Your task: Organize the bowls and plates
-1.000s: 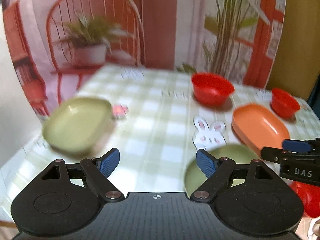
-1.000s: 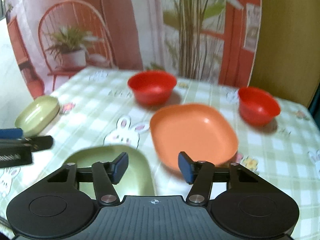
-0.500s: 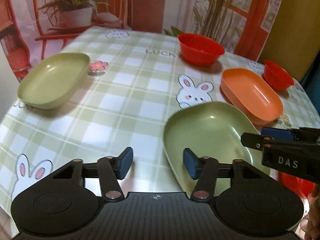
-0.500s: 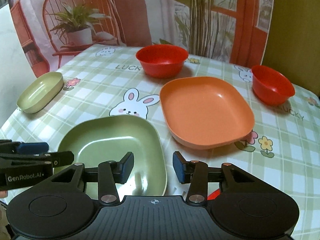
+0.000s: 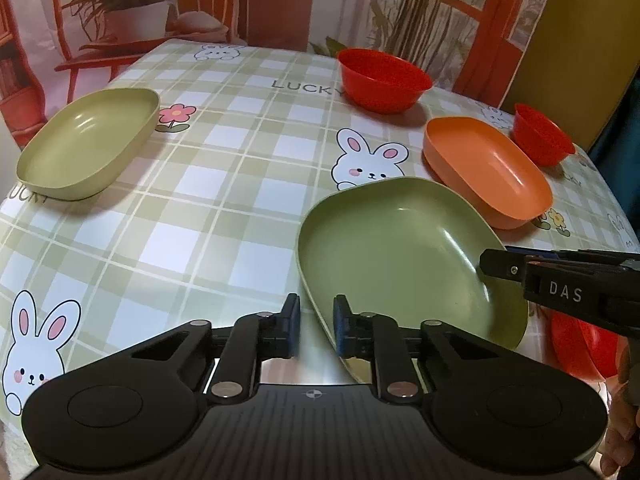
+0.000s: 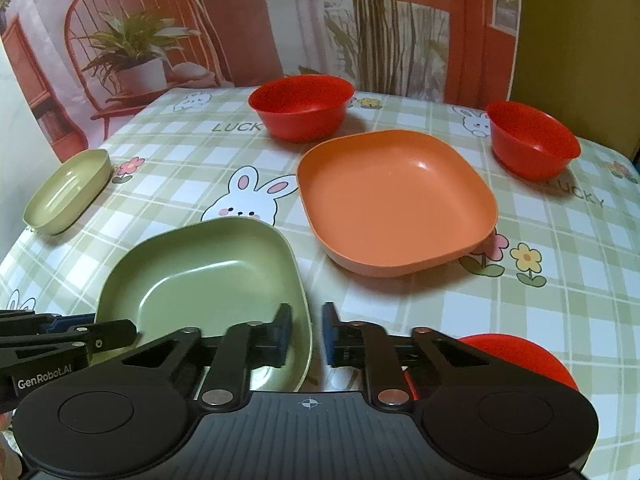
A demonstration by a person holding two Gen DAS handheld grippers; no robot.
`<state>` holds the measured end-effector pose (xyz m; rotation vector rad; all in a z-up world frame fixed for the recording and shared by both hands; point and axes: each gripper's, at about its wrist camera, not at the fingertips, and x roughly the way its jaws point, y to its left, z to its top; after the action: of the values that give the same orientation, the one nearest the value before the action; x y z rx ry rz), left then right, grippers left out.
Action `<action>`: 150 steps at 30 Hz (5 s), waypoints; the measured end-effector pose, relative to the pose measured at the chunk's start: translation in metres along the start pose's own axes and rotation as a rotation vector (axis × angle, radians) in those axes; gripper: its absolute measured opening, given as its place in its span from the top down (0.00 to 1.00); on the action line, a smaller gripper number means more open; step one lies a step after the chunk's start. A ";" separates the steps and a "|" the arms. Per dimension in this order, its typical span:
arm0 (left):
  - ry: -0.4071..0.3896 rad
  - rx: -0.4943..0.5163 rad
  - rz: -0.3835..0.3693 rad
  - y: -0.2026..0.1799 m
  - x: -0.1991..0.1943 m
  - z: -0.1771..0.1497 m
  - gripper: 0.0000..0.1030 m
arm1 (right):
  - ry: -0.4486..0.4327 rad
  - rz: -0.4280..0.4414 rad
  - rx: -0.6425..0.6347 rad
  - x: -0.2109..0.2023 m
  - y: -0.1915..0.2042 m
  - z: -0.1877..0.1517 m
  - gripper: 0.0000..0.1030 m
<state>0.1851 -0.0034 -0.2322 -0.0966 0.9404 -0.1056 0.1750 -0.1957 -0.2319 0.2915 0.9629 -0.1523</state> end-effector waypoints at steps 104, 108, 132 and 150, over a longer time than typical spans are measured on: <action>0.059 0.178 -0.111 -0.094 0.068 0.107 0.91 | -0.090 -0.061 -0.065 0.022 -0.134 0.089 0.94; 0.068 0.174 -0.120 -0.093 0.071 0.104 0.91 | -0.087 -0.059 -0.068 0.030 -0.136 0.085 0.94; -0.021 0.202 -0.179 -0.111 0.038 0.088 0.89 | -0.108 0.015 -0.032 -0.008 -0.134 0.054 0.69; -0.078 0.147 -0.144 -0.061 0.021 0.113 0.88 | -0.166 0.035 0.054 -0.036 -0.124 0.065 0.69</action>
<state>0.2859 -0.0623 -0.1747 -0.0325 0.8447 -0.3018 0.1737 -0.3337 -0.1891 0.3397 0.7899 -0.1683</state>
